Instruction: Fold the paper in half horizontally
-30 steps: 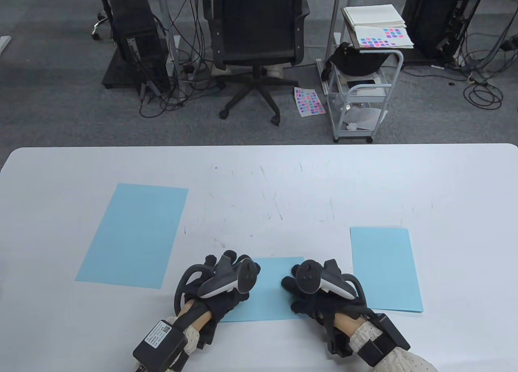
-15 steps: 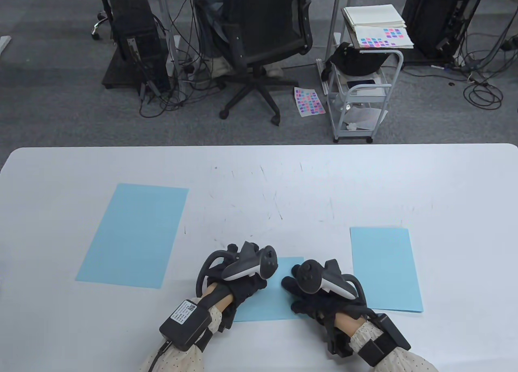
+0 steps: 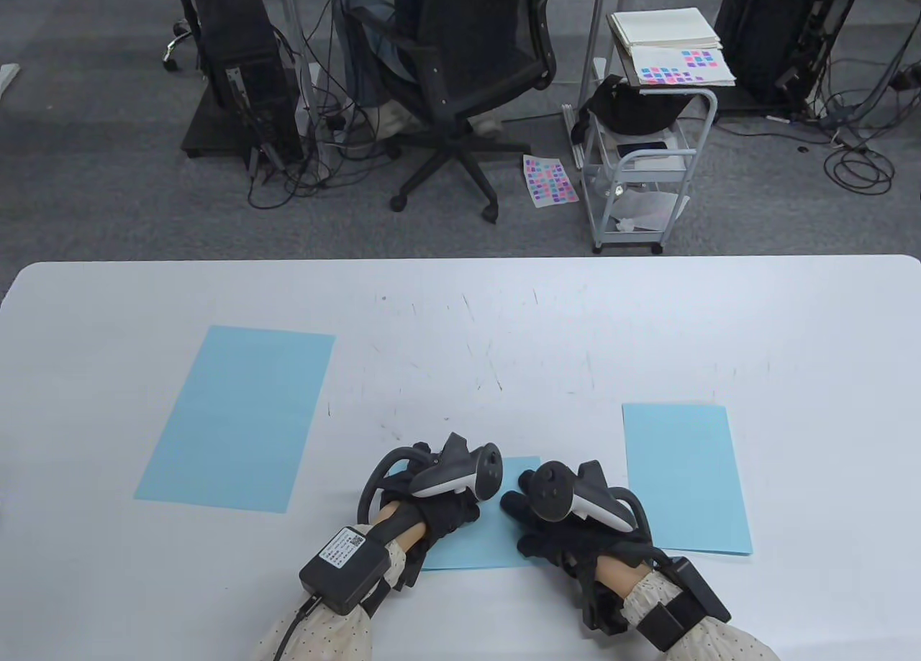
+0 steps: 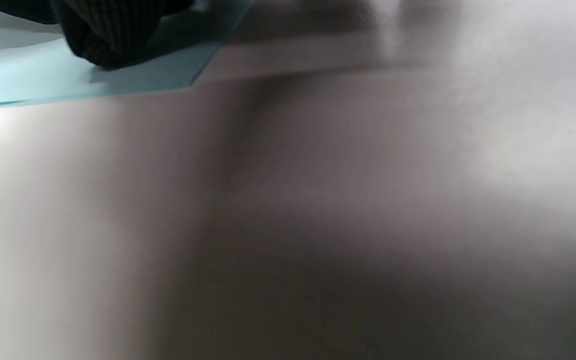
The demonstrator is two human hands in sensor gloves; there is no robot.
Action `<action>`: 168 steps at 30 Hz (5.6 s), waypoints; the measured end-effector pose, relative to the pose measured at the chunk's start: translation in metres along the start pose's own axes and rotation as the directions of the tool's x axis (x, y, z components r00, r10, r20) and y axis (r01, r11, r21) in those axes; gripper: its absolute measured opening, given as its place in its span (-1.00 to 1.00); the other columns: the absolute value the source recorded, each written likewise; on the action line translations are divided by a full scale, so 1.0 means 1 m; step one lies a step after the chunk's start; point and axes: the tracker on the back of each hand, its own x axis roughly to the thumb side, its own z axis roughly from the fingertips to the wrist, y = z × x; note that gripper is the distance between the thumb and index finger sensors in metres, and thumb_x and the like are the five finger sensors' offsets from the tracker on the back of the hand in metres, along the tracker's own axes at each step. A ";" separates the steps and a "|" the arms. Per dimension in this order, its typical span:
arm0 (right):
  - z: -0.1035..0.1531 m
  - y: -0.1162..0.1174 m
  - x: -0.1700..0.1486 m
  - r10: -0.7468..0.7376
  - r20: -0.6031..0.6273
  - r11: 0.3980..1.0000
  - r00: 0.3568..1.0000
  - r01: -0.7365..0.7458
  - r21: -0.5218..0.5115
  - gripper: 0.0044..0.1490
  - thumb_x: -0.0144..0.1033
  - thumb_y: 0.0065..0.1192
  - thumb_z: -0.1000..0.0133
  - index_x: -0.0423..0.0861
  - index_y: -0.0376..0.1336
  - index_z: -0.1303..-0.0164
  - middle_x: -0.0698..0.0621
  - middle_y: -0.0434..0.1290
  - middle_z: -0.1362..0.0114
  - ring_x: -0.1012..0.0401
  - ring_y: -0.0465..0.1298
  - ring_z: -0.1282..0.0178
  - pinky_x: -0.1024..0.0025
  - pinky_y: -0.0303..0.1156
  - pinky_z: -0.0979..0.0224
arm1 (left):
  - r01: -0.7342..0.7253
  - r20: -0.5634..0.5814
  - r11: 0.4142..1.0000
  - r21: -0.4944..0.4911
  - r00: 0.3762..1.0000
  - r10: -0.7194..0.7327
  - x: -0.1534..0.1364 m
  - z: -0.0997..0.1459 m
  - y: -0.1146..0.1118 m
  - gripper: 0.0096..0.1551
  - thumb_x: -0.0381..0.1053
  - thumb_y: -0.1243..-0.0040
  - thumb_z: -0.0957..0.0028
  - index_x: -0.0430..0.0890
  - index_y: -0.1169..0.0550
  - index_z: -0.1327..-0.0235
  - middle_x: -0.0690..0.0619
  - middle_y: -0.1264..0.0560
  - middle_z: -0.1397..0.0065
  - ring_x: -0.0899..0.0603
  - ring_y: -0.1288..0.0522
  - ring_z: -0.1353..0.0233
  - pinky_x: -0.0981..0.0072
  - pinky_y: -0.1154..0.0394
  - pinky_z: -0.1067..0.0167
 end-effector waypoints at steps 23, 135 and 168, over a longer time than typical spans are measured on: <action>0.001 0.001 -0.001 -0.006 -0.004 1.000 1.000 0.006 0.000 -0.15 0.05 0.14 -0.04 0.45 -0.14 -0.50 0.36 -0.31 -0.74 0.02 -0.41 -0.72 -0.27 -0.49 -0.58 | -0.062 -0.065 0.998 -0.019 0.996 0.061 -0.041 0.012 -0.018 -0.28 0.28 -0.04 0.10 0.64 -0.08 -0.31 0.67 0.05 -0.62 0.13 0.10 -0.76 -0.07 0.04 -0.72; -0.076 -0.044 0.066 0.069 -0.121 0.997 0.990 -0.074 -0.034 -0.21 -0.07 0.43 0.10 0.28 0.04 -0.25 0.17 0.19 -0.39 -0.03 -0.09 -0.69 -0.28 -0.30 -0.62 | -0.166 -0.251 0.866 0.471 0.916 0.312 -0.116 0.103 -0.028 -0.14 0.41 -0.02 0.21 0.59 -0.04 -0.43 0.39 0.17 -0.74 -0.07 0.29 -0.77 -0.29 0.25 -0.67; 0.047 -0.092 -0.123 -0.865 -0.128 0.392 0.486 0.492 -0.778 -0.48 -0.30 0.07 -0.09 -0.01 0.25 -0.30 0.08 0.52 -0.04 0.00 0.36 -0.45 -0.19 0.08 -0.57 | -0.195 -0.205 0.856 0.479 0.923 0.325 -0.112 0.106 -0.030 -0.12 0.41 -0.02 0.22 0.59 -0.02 -0.44 0.37 0.19 -0.75 -0.08 0.33 -0.76 -0.29 0.24 -0.67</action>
